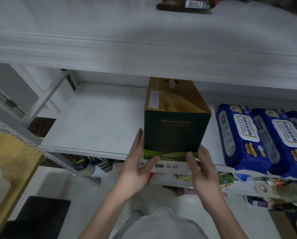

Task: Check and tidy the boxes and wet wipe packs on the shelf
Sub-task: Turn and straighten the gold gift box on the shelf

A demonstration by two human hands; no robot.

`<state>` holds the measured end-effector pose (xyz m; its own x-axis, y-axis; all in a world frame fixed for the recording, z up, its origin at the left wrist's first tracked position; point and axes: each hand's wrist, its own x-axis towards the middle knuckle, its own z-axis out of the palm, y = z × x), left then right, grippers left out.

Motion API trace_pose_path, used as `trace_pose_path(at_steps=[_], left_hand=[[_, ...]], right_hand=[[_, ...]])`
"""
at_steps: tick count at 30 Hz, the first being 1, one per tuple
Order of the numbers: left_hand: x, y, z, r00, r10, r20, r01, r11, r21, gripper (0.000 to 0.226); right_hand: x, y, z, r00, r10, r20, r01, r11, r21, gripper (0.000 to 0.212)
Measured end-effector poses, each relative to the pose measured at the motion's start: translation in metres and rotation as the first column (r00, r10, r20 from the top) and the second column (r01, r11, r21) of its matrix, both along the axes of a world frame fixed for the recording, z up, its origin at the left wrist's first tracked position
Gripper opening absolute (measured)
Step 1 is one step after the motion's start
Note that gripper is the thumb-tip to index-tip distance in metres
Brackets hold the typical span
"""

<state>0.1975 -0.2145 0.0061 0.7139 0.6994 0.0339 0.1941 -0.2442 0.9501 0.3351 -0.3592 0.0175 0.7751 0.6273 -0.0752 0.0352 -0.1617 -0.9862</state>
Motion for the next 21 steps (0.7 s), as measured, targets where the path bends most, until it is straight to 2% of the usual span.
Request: trace_pose_path(at_steps=[3,5,9,13,18,21], left_hand=[[0.001,0.002,0.022,0.996,0.009,0.085,0.003,0.990,-0.142,0.062],[0.001,0.006,0.034,0.990,0.025,0.139,0.001,0.983,-0.182,0.059],[0.000,0.018,0.049,0.967,0.076,0.244,-0.005,0.960,-0.281,0.055],[0.005,0.031,0.054,0.960,0.078,0.267,0.010,0.949,-0.314,0.049],[0.013,0.036,0.055,0.965,0.048,0.259,0.043,0.940,-0.337,0.059],[0.014,0.035,0.053,0.966,0.060,0.251,0.033,0.935,-0.352,0.063]], right_hand=[[0.007,0.000,0.015,0.998,0.033,-0.061,-0.029,0.998,0.061,0.060],[0.013,0.001,0.025,0.992,0.049,-0.115,-0.039,0.995,0.091,0.050],[0.021,0.006,0.035,0.991,0.055,-0.120,-0.040,0.991,0.128,0.043],[0.030,0.013,0.038,0.996,0.033,-0.084,-0.019,0.986,0.165,0.043],[0.039,0.012,0.042,0.997,0.014,-0.080,0.000,0.985,0.171,0.033],[0.040,0.010,0.042,0.997,0.014,-0.072,-0.001,0.986,0.168,0.035]])
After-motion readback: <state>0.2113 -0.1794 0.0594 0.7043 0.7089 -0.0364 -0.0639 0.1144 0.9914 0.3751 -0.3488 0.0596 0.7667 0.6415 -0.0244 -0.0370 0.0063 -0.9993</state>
